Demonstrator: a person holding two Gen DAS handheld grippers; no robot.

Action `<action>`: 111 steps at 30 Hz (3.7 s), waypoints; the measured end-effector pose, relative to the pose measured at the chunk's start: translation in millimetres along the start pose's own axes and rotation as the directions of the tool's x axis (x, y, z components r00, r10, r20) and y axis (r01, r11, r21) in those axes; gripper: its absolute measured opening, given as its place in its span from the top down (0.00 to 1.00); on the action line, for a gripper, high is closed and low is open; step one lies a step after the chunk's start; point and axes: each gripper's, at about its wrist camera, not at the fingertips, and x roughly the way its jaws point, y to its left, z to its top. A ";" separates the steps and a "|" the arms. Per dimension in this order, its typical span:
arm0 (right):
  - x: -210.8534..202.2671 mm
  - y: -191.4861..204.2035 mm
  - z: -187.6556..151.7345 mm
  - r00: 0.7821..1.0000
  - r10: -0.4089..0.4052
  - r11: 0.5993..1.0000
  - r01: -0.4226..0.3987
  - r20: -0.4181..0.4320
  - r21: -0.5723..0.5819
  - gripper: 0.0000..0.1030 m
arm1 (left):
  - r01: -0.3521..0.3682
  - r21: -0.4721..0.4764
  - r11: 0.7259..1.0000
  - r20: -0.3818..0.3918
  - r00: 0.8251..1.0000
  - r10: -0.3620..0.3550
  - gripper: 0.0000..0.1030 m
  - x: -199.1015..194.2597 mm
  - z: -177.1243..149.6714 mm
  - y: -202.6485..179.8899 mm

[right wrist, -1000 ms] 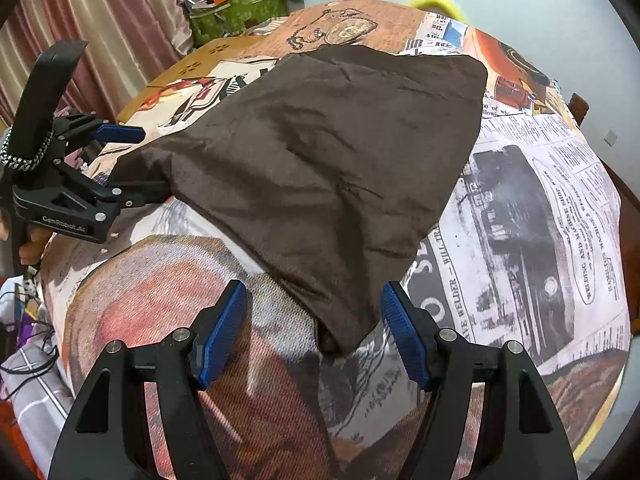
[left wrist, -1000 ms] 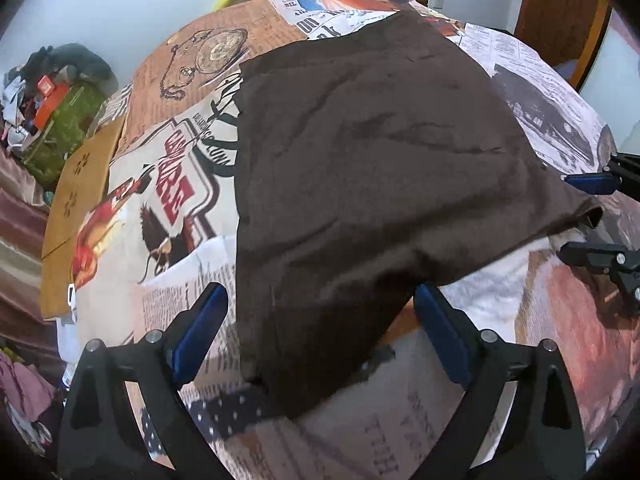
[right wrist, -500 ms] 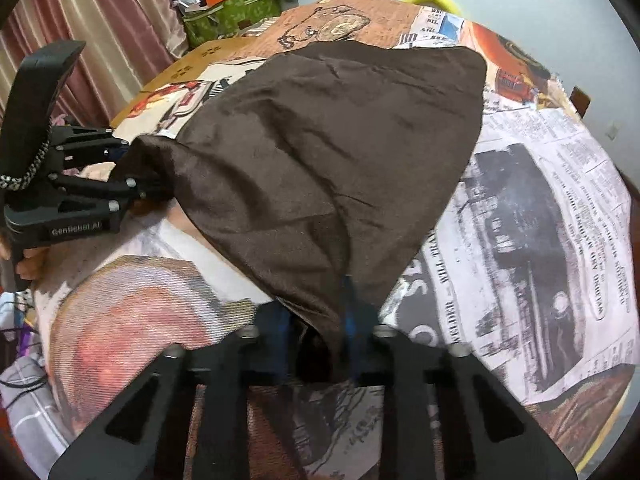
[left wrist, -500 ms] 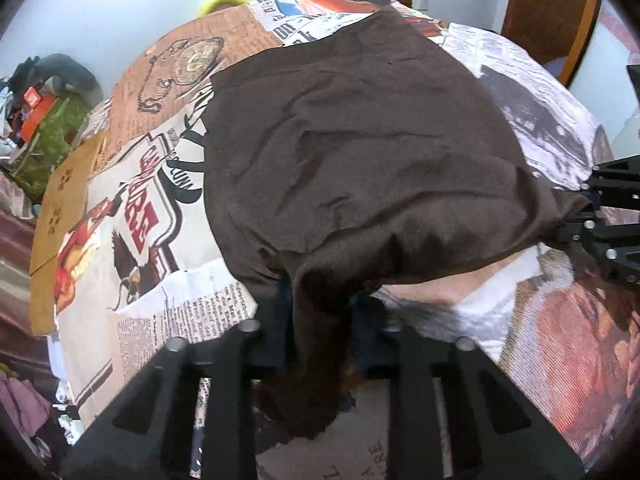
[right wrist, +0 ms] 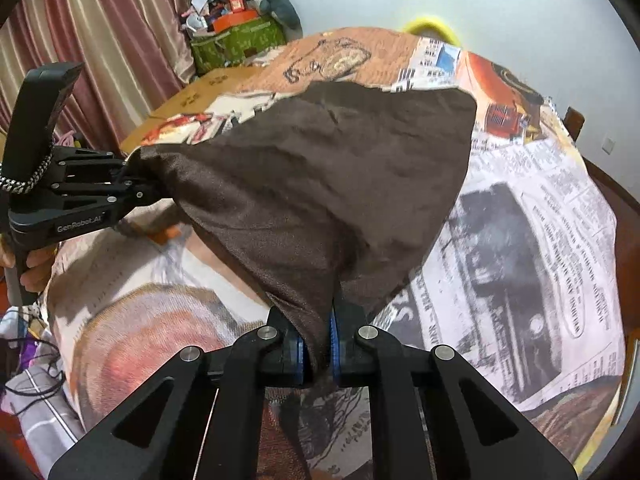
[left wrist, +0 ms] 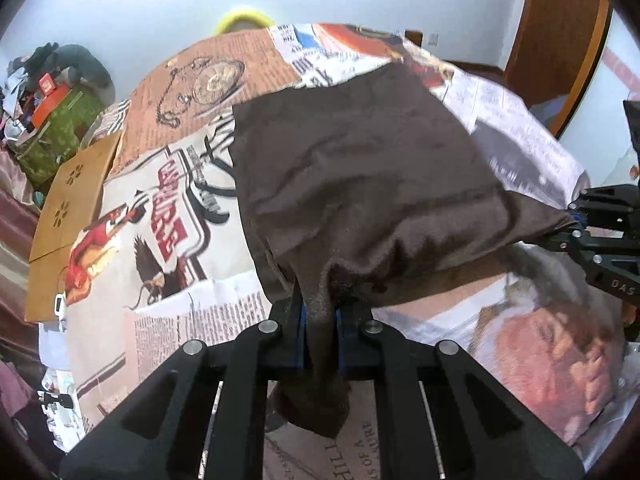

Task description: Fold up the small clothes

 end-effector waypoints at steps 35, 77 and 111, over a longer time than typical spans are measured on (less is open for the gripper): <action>78.3 -100.1 134.8 1.000 -0.010 0.994 0.007 0.021 0.109 0.89 | 0.003 -0.048 0.999 -0.079 0.997 -0.007 0.80 125.1 159.0 64.8; 73.7 -107.3 71.6 0.999 0.013 0.966 -0.025 0.051 0.258 0.83 | 0.181 -0.290 0.940 -0.053 0.977 -0.204 0.81 118.5 98.2 82.1; 9.5 -73.9 15.1 0.998 -0.056 0.961 0.043 0.038 0.274 0.34 | 0.078 -0.224 0.971 -0.093 0.991 -0.101 0.34 45.0 34.0 71.7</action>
